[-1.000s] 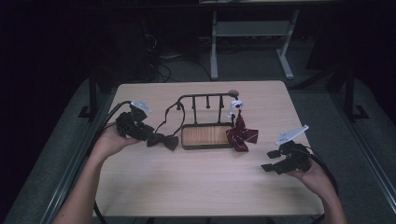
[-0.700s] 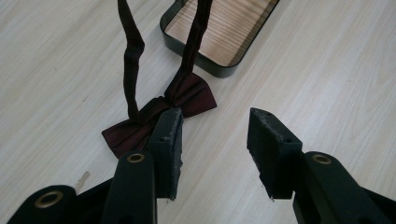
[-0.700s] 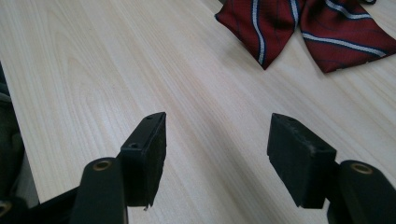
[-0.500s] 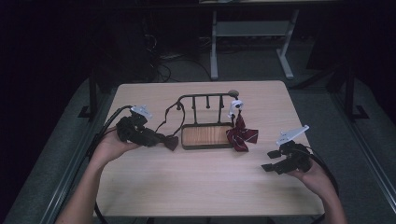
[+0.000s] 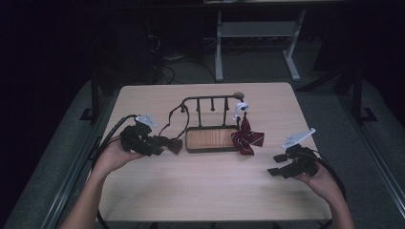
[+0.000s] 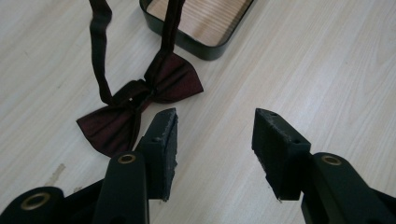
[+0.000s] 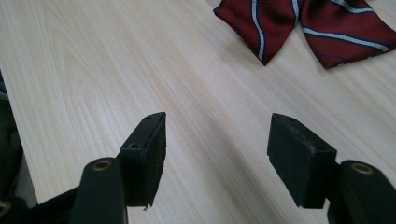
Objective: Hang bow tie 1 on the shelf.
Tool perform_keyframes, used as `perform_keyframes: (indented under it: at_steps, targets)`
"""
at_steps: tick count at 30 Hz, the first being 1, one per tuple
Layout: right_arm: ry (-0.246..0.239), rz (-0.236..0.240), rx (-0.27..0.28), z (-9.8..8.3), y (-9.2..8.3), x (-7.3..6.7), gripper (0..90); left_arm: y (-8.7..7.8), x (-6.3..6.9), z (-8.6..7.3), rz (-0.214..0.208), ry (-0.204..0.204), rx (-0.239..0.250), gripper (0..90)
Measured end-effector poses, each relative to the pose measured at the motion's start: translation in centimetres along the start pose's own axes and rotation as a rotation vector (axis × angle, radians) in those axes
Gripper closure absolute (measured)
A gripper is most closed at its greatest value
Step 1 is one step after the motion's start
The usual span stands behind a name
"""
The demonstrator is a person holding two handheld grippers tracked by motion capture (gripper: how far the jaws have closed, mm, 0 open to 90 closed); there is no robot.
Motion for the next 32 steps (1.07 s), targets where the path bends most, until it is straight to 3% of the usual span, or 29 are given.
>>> perform_keyframes:
  at_steps: [10, 22, 32]
  targets:
    - [0.001, 0.002, -0.006, -0.1, 0.1, 0.1, 37.0, 0.9, 0.6, -0.8, -0.007, -0.005, 0.007, 48.8]
    - [0.004, 0.001, -0.011, -0.2, 0.3, 0.1, 36.9, 1.7, 1.4, -1.6, -0.010, 0.020, -0.008, 47.3]
    - [0.016, 0.011, -0.011, -0.4, 0.7, 0.1, 35.6, 2.5, 2.9, -2.3, -0.021, 0.035, 0.036, 44.0]
Point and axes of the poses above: each handheld gripper's, and its own axes: y roughly forward along the jaws, z roughly out of its top, x roughly to its right, the point moved 1 cm from there along y, roughly forward along the jaws, and after that the axes turned 2 degrees about y, right-handed, at the moved point
